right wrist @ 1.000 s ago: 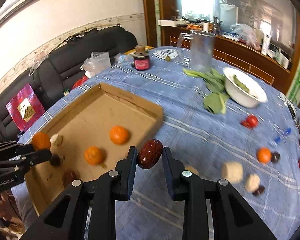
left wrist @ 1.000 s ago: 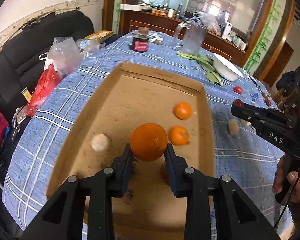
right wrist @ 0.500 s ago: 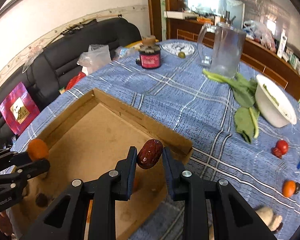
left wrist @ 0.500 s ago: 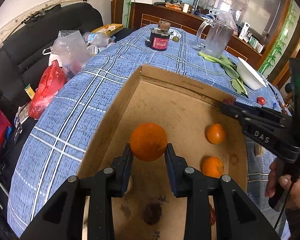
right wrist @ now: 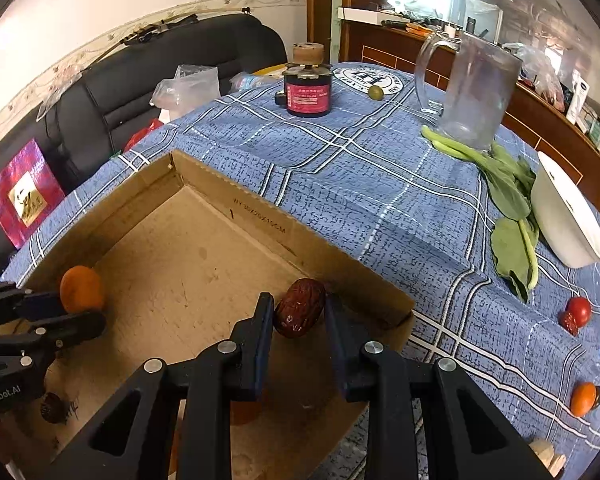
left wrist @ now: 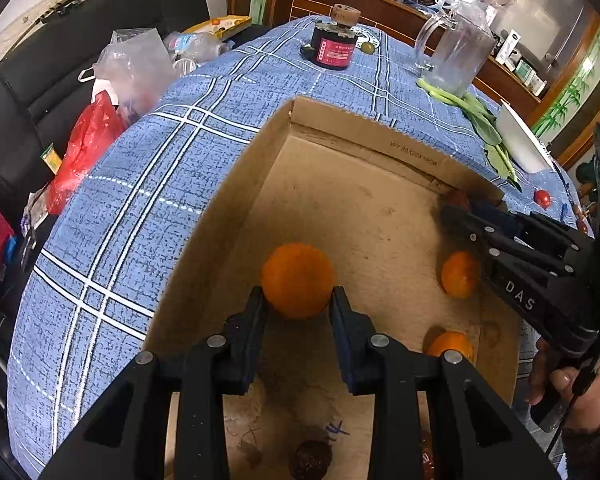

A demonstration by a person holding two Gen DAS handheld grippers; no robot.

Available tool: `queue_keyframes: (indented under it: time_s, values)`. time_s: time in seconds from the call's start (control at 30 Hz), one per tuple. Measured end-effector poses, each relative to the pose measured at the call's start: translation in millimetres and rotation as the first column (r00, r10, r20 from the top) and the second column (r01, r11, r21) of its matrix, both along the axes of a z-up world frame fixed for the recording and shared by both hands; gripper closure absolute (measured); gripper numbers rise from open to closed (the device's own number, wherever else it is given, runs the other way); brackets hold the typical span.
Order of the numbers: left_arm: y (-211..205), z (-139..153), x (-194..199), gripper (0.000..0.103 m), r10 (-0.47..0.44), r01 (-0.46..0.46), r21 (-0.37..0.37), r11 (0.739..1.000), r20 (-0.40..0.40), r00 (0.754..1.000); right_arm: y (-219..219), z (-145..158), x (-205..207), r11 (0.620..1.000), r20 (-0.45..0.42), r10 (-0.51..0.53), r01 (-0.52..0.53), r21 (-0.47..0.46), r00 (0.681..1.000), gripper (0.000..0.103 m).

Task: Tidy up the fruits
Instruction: 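Lower the date and orange into the tray and open both tools, then withdraw both tools from the tray back over the table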

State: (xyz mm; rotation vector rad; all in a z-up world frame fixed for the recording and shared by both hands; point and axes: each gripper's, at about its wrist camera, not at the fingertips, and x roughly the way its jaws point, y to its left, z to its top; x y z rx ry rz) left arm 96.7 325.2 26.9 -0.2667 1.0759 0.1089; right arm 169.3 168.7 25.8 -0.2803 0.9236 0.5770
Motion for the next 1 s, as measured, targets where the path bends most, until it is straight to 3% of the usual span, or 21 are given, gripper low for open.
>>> queue_keyframes:
  time_s: [0.4,0.57,0.63,0.73,0.83,1.0]
  values:
    - [3,1,-6,0.064,0.016,-0.016,-0.01,1.0,0.002,1.0,1,1,-3,0.999,0.029,-0.01,0.011,-0.045,1.0,0.074]
    - [3,7,-15,0.063,0.017,-0.017,0.01,1.0,0.019,1.0,-8,6,-7,0.999,0.018,-0.04,0.041,-0.032,0.999,0.072]
    - [2,9,-19,0.055,0.019,-0.02,0.028,0.999,0.025,1.0,-13,12,-11,0.998,0.019,-0.057,0.057,-0.017,0.998,0.072]
    - [0,15,-27,0.053,0.025,-0.027,0.061,0.998,0.047,0.999,-21,22,-21,0.997,0.027,-0.075,0.075,-0.007,0.997,0.071]
    - [-5,23,-36,0.041,0.024,-0.031,0.096,0.995,0.074,0.997,-35,33,-35,0.995,0.029,-0.103,0.103,0.007,0.994,0.064]
    - [-23,38,-49,0.037,-0.003,-0.015,0.148,0.989,0.125,0.992,-69,46,-66,0.987,0.017,-0.162,0.161,0.028,0.987,0.052]
